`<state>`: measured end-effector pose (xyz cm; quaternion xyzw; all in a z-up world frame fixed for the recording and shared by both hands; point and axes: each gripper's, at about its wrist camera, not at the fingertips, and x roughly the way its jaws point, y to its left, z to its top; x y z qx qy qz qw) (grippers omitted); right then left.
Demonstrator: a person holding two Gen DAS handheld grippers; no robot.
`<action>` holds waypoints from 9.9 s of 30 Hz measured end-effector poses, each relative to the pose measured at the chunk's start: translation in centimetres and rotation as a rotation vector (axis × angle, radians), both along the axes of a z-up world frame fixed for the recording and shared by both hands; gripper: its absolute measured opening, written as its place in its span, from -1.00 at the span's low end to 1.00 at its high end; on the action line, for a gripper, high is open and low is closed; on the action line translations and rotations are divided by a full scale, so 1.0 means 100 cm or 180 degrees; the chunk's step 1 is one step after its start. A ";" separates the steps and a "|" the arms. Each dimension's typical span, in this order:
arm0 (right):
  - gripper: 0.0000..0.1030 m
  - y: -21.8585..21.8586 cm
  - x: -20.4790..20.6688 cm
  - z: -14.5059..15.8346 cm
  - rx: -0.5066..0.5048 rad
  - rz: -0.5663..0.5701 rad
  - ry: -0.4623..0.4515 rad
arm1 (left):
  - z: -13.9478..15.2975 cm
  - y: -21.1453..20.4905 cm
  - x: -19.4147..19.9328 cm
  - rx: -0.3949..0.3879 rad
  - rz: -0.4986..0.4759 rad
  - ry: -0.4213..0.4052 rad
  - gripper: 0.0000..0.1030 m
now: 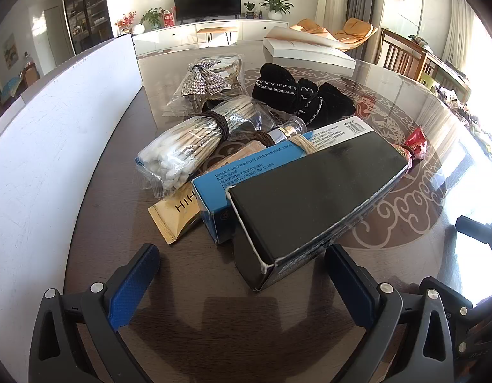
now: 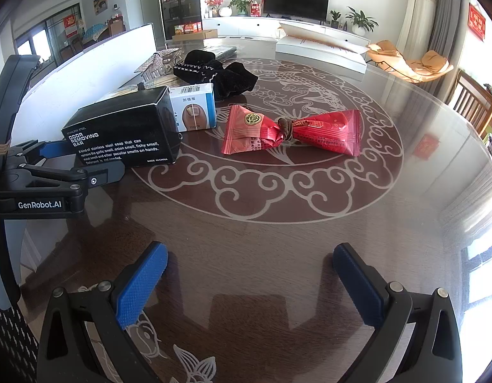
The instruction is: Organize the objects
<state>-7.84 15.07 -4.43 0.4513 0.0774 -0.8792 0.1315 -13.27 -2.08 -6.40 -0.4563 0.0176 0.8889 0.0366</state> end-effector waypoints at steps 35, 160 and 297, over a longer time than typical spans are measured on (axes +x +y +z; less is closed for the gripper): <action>1.00 0.002 0.002 0.001 0.0001 -0.0073 0.0009 | 0.000 0.000 0.000 0.0000 -0.0001 0.0001 1.00; 1.00 -0.001 0.000 0.001 -0.0008 -0.0087 0.0013 | -0.004 -0.003 0.094 0.0014 -0.0147 0.0177 1.00; 0.81 -0.083 0.004 0.026 0.0199 0.1041 0.0394 | 0.004 -0.063 0.115 0.1041 0.0358 0.0157 1.00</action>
